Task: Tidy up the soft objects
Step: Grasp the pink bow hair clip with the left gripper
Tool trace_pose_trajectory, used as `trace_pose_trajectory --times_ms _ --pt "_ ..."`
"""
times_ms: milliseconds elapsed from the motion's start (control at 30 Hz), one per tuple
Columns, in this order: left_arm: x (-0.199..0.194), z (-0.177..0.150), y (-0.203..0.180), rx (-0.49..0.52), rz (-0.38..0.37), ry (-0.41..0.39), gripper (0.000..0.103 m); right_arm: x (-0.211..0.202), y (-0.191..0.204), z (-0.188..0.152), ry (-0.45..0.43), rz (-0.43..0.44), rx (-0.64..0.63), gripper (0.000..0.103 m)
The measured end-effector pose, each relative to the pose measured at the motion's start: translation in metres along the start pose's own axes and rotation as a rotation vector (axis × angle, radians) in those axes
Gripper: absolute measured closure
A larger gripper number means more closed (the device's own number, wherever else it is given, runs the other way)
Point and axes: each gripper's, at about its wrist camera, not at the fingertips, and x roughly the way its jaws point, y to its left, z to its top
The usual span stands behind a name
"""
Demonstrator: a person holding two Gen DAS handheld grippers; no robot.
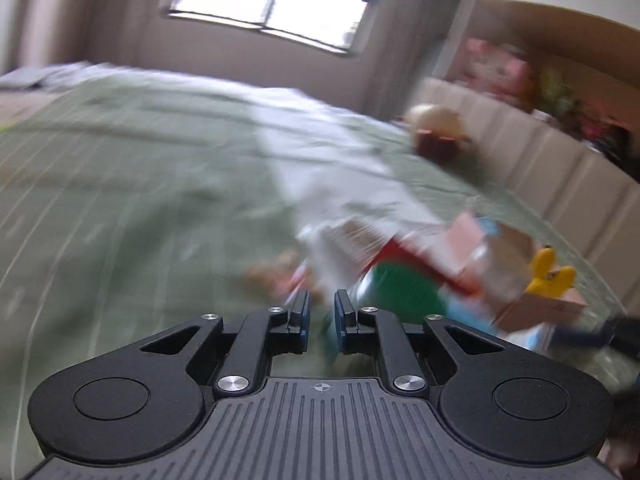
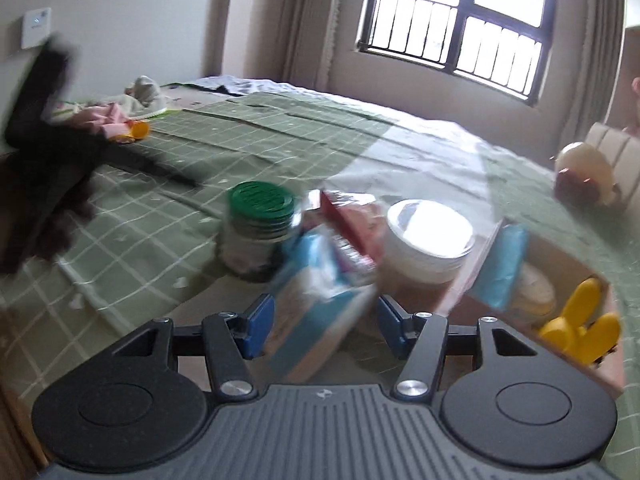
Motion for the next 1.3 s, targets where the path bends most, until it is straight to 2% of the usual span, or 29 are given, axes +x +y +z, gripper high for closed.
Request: trace_pose_trajectory --times_ms 100,167,300,333,367,567,700,767,833,900,933,1033,1167,1300 --pt "0.043 0.033 0.007 0.038 -0.048 0.062 0.089 -0.002 -0.002 -0.005 0.011 -0.01 0.016 0.046" --pt "0.077 0.045 0.011 0.052 -0.044 0.151 0.089 -0.004 -0.008 -0.008 0.02 -0.032 0.032 0.046" --pt "0.13 0.046 0.011 0.138 0.046 0.31 0.089 -0.007 -0.025 -0.018 0.044 -0.075 0.077 0.046" --pt "0.136 0.042 0.011 0.164 0.088 0.338 0.089 -0.007 -0.029 -0.02 0.052 -0.086 0.085 0.046" --pt "0.135 0.037 0.014 0.182 0.099 0.333 0.087 -0.006 -0.032 -0.023 0.058 -0.095 0.09 0.046" --pt "0.076 0.004 0.034 0.194 0.16 0.3 0.086 0.004 -0.038 -0.033 0.065 -0.133 0.147 0.046" --pt "0.023 -0.02 0.052 0.049 0.064 0.292 0.086 0.012 -0.03 -0.037 0.055 -0.114 0.186 0.046" --pt "-0.006 -0.03 0.06 -0.055 0.035 0.223 0.086 0.013 -0.024 -0.037 0.039 -0.117 0.186 0.046" --pt "-0.036 -0.035 0.064 -0.104 0.048 0.123 0.085 0.012 -0.02 -0.038 0.02 -0.134 0.182 0.046" --pt "-0.055 -0.038 0.057 -0.039 0.069 0.076 0.085 0.01 -0.018 -0.04 0.005 -0.158 0.18 0.046" --pt "-0.058 -0.039 0.051 0.013 0.076 0.081 0.085 0.011 -0.018 -0.04 0.001 -0.169 0.184 0.046" --pt "-0.054 -0.044 0.03 0.16 0.099 0.154 0.085 0.012 -0.019 -0.046 -0.007 -0.208 0.2 0.046" --pt "-0.038 -0.058 0.006 0.324 0.166 0.251 0.082 0.017 -0.023 -0.06 0.037 -0.211 0.208 0.046" --pt "-0.032 -0.071 -0.003 0.348 0.116 0.28 0.081 0.018 -0.027 -0.065 0.037 -0.19 0.234 0.045"
